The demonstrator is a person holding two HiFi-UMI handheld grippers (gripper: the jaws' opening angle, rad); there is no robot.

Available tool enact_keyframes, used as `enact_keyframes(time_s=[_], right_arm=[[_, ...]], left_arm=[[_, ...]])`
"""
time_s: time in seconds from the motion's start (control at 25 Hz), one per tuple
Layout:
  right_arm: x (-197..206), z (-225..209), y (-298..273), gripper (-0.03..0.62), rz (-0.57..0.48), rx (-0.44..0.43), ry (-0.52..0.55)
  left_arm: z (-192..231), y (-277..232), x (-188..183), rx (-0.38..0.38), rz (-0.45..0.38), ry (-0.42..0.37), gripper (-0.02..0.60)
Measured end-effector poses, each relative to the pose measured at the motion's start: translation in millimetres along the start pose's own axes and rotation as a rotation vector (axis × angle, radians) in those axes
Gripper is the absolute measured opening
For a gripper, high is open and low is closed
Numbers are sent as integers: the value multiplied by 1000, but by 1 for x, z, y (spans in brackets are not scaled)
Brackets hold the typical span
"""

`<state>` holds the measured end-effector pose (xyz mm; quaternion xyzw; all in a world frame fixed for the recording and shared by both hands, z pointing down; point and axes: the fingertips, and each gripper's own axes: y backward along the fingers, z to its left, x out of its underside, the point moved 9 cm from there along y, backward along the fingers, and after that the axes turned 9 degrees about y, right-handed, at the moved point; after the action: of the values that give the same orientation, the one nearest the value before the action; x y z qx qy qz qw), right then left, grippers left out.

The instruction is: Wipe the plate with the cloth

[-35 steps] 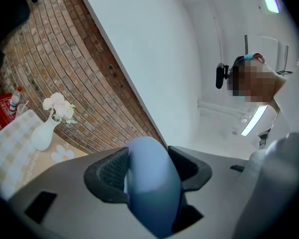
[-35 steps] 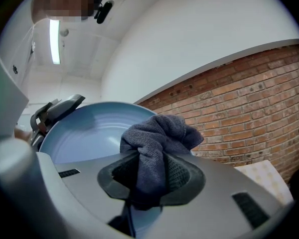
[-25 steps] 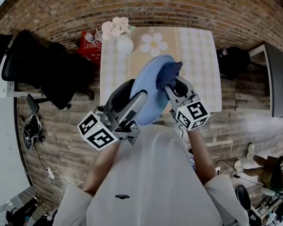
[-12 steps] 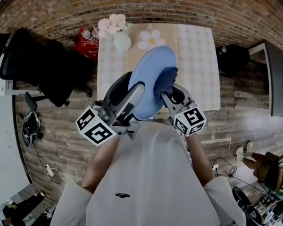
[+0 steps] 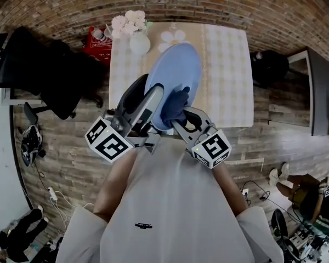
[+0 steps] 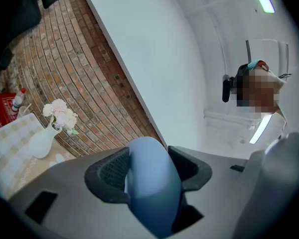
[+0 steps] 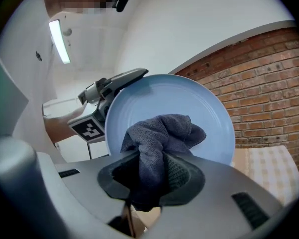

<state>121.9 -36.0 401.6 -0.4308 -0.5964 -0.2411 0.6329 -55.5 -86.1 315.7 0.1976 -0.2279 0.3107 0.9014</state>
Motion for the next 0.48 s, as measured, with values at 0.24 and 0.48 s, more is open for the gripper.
enact_keyframes(time_s=[0.24,0.48], right_arm=[[-18,11,-9,114,5,-52,69],[-35,18,-13,114,-14,-60,76]], left_arm=[[13,6,4,12,-39,30,245],[16,7,7,26,-49,35,245]])
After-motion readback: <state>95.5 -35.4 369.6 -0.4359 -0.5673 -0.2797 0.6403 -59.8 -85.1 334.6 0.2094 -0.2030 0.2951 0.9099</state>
